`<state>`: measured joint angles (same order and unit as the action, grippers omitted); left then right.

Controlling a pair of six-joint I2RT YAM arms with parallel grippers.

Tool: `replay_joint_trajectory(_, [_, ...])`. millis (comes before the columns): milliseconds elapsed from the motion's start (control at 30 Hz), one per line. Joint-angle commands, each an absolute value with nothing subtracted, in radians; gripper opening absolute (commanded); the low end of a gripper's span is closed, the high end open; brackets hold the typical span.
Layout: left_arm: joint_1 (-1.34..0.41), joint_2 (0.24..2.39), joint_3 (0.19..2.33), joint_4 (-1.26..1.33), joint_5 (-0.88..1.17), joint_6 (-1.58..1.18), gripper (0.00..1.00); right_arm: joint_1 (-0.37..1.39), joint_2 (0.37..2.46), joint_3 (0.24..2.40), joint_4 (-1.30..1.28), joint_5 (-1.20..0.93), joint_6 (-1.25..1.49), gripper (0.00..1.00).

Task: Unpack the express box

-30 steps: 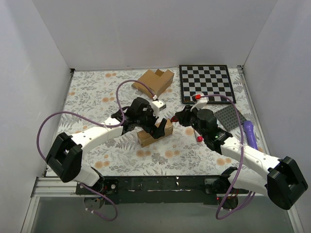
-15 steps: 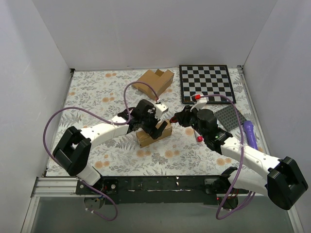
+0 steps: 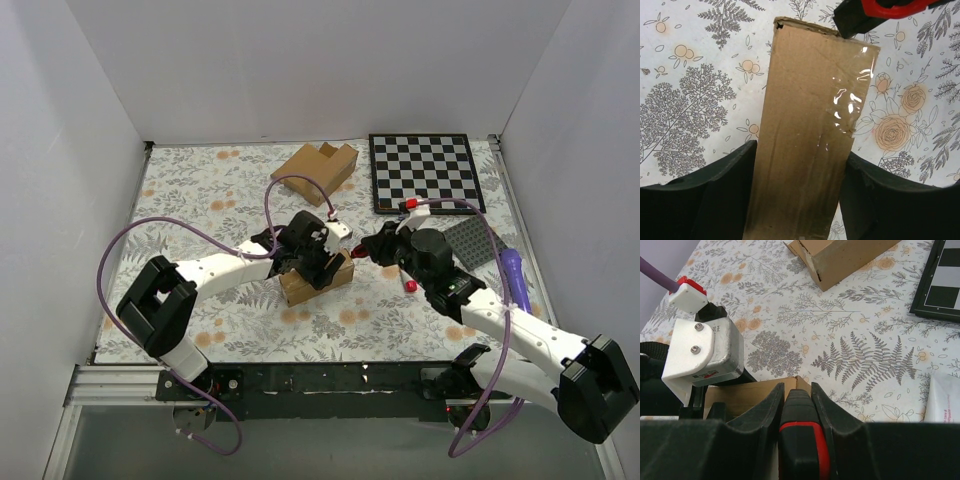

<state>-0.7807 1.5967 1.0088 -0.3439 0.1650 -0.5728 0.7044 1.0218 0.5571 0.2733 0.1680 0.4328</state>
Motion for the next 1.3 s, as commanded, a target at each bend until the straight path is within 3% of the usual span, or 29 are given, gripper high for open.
replay_joint_trajectory(0, [-0.792, 1.577, 0.999, -0.341, 0.15, -0.598, 0.56, 0.71, 0.971, 0.554, 0.287, 0.143, 0.451, 0.01])
replay_joint_trajectory(200, [-0.792, 1.582, 0.963, -0.331, 0.135, -0.667, 0.36, 0.709, 0.924, 0.549, 0.281, 0.156, 0.465, 0.01])
replay_joint_trajectory(233, [-0.792, 1.58, 0.956, -0.318, 0.133, -0.673, 0.26, 0.71, 0.908, 0.548, 0.282, 0.161, 0.469, 0.01])
replay_joint_trajectory(367, [-0.792, 1.575, 0.919, -0.27, 0.137, -0.715, 0.08, 0.71, 0.885, 0.532, 0.29, 0.182, 0.471, 0.01])
replay_joint_trajectory(533, [-0.793, 1.574, 0.896, -0.233, 0.147, -0.732, 0.05, 0.71, 0.881, 0.491, 0.331, 0.224, 0.486, 0.01])
replay_joint_trajectory(800, [-0.828, 1.559, 0.853, -0.238, 0.106, -0.598, 0.16, 0.71, 0.884, 0.462, 0.405, 0.244, 0.509, 0.01])
replay_joint_trajectory(1267, [-0.867, 1.601, 0.828, -0.245, 0.031, -0.503, 0.24, 0.709, 0.844, 0.419, 0.416, 0.225, 0.509, 0.01])
